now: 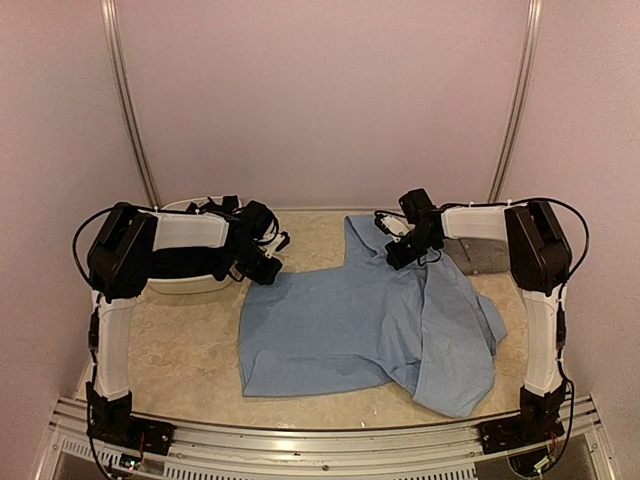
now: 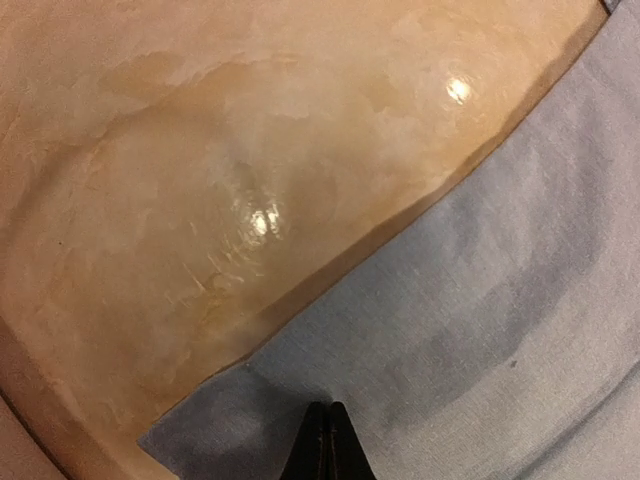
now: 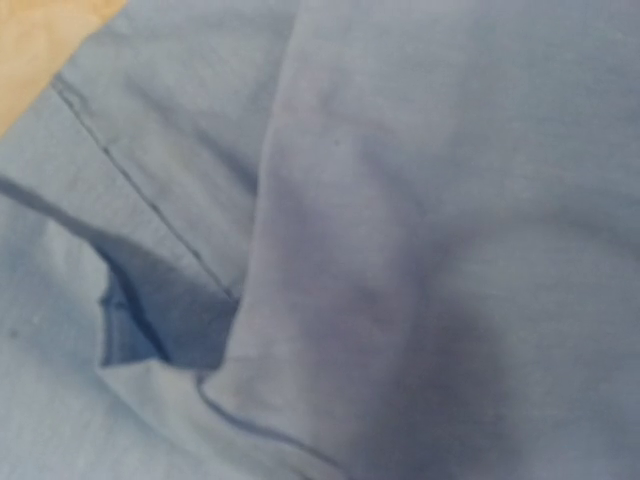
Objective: Fold and stack the long sleeve shirts
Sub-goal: Move the flattened shirt to the center of the board.
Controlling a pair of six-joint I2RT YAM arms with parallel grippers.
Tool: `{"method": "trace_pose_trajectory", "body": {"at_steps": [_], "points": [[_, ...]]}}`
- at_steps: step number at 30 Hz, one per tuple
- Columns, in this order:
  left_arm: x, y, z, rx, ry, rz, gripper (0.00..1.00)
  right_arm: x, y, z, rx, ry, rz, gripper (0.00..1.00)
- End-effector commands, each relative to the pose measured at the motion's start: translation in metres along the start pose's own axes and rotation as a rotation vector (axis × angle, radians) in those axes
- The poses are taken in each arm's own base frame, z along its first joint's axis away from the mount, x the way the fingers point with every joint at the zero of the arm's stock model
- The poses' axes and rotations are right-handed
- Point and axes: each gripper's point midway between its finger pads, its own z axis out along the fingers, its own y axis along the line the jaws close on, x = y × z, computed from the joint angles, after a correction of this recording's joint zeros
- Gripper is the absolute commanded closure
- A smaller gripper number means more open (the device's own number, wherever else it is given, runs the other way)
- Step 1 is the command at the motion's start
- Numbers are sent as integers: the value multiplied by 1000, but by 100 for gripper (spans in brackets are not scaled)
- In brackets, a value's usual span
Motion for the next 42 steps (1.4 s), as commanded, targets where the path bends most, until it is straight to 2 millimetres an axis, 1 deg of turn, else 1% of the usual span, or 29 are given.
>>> {"method": "trace_pose_trajectory", "body": {"at_steps": [1,5,8,9,12,13,15,16,17,18,19,20,21,22,23,24,25,26,27,28,30,32,33,36,37,39,42], "points": [[-9,31,4,-111,-13,-60,100,-27,-4,5,36,-70,-10,100],[-33,50,1,-164,-54,-86,100,-48,-10,9,51,-123,-8,100],[-51,66,4,-219,-60,-96,100,-67,-14,14,59,-162,2,100],[-56,72,9,-234,-60,-100,100,-73,-17,17,67,-170,11,100],[-81,86,7,-255,-109,-116,100,-91,-30,19,127,-203,53,100],[-87,91,10,-258,-126,-146,100,-97,-35,19,145,-217,62,100],[-101,98,6,-265,-175,-168,100,-109,-42,19,176,-244,76,100],[-108,100,2,-266,-203,-176,100,-120,-43,15,180,-264,76,100],[-114,100,-2,-256,-229,-180,96,-124,-43,15,176,-265,75,100],[-122,98,-9,-242,-268,-178,89,-128,-41,12,163,-268,74,99],[-127,95,-13,-224,-296,-175,78,-129,-40,8,158,-269,88,90],[-138,91,-29,-208,-347,-170,66,-129,-36,2,136,-277,101,80],[-144,86,-40,-195,-388,-161,51,-128,-33,-5,126,-283,103,68],[-147,83,-48,-196,-425,-150,39,-137,-31,-25,128,-326,102,55],[-155,79,-69,-205,-482,-142,29,-137,-30,-37,128,-344,99,44],[-154,75,-75,-208,-504,-131,22,-137,-28,-50,129,-363,98,33],[-163,72,-95,-208,-557,-123,15,-136,-26,-61,129,-374,93,24],[-166,69,-111,-209,-586,-120,8,-133,-25,-69,129,-374,91,18],[-168,67,-120,-211,-599,-121,5,-131,-25,-78,135,-372,95,15],[-169,64,-128,-205,-606,-120,4,-127,-24,-85,141,-363,104,14],[-166,55,-136,-183,-600,-107,1,-115,-26,-95,166,-340,130,14],[-156,38,-137,-154,-582,-72,1,-98,-32,-98,206,-304,158,18],[-152,27,-143,-145,-587,-29,1,-88,-35,-96,228,-275,171,20],[-129,-12,-138,-113,-564,103,1,-69,-48,-92,299,-215,217,23],[-121,-23,-142,-101,-562,133,1,-64,-52,-89,312,-201,231,24],[-108,-34,-142,-71,-543,142,1,-60,-58,-82,315,-186,262,25],[-92,-40,-139,-44,-501,133,3,-57,-64,-68,319,-161,292,28]]}}
